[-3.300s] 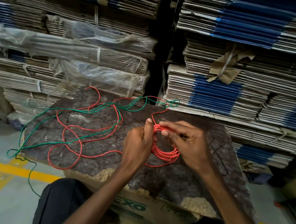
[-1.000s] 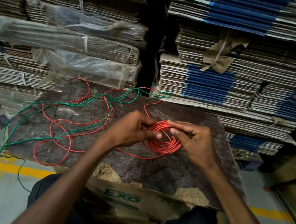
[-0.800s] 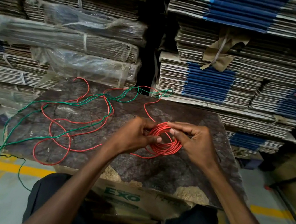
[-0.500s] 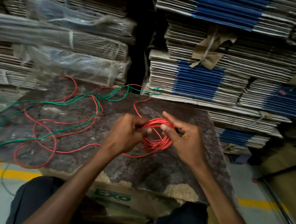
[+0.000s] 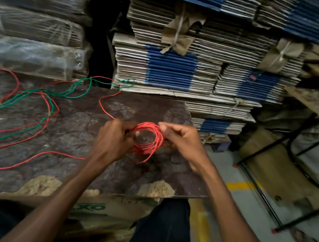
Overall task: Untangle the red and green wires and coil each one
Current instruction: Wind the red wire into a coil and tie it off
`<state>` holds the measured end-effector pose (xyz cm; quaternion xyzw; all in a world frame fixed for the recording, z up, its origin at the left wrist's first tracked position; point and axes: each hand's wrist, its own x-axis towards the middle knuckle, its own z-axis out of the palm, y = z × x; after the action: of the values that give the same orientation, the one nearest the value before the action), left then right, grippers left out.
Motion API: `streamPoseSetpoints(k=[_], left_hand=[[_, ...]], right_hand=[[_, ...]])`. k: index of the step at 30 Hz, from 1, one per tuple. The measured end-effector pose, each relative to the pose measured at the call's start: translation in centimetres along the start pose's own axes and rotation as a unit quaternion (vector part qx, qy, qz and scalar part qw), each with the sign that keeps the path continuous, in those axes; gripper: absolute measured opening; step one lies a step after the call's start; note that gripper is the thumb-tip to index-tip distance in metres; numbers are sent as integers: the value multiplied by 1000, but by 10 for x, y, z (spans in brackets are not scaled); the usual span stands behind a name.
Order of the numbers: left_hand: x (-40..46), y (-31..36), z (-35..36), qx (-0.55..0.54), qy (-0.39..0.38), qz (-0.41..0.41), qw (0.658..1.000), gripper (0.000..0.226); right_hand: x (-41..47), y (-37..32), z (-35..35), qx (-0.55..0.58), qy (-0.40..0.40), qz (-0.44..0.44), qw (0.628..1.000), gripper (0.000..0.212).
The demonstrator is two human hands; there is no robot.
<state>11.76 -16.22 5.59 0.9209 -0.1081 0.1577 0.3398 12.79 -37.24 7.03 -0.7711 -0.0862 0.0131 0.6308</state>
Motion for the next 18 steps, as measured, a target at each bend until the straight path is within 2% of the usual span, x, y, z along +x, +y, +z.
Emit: streamPoseSetpoints(k=[3,6,8,10,14,18], left_hand=[[2,-6,2,3,7,4,1000,27],[3,-14,3,-1,12,-2,1000,34],[4,-20,4,-5,4,-2,1000,33],[4,-24,6,-7,-1,-1,1000,31],[1,-30,9,-13,-6,5,1000,26],[1,-33,9,-40,-19,8,999,11]], right_hand=[[9,14,-35,-39,76,21,996,7],[15,32,-63,-181,122,38,975,13],[16,41,-72,-283,125,51,950,5],[14,48,-70,-366,122,49,921,9],[10,55,-60,-422,121,55,897,16],[12,56,-52,-448,132,64,882,8]])
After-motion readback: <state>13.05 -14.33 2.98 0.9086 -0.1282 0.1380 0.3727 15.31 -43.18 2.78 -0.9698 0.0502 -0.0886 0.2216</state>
